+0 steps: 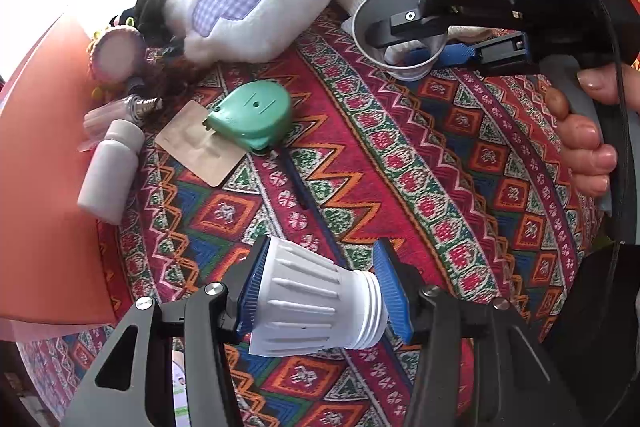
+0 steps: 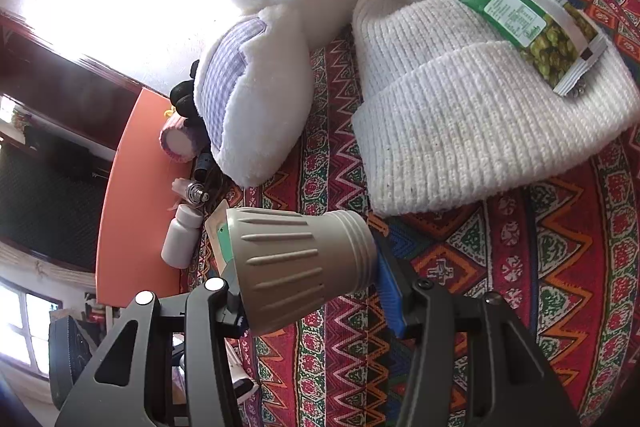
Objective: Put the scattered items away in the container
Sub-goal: 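Carry the cups into the box with the left gripper while the right gripper drops the lamp shade in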
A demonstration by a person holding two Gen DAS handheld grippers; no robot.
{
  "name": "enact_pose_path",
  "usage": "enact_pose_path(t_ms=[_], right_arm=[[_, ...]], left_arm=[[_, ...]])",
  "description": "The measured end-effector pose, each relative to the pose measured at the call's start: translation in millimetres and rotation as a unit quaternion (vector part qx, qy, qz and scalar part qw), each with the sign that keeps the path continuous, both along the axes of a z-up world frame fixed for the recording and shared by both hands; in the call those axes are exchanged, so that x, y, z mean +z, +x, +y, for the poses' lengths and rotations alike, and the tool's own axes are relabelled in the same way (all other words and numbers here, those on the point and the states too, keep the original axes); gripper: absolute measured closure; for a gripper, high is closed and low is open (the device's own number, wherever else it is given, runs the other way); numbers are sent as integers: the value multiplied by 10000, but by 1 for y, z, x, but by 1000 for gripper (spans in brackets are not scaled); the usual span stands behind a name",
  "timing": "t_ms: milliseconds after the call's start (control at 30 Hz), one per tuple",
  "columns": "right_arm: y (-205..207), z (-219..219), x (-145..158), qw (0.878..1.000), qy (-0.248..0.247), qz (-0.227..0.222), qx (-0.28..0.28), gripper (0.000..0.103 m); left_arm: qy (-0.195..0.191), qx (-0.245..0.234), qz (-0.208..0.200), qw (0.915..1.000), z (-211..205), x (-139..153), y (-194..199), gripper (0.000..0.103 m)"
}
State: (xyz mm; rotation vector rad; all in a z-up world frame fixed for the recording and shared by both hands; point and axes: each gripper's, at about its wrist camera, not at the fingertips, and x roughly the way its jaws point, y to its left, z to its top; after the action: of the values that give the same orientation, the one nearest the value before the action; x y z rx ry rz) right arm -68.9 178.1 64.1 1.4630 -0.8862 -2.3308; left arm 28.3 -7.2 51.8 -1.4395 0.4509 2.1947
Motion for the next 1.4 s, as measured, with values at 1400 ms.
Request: enact_pose_path(t_ms=[1400], right_arm=[[9,-65,75,9926,-425,1109,238,55]], left_arm=[[1293,1064,2017,9650,-118,150,-17,27]])
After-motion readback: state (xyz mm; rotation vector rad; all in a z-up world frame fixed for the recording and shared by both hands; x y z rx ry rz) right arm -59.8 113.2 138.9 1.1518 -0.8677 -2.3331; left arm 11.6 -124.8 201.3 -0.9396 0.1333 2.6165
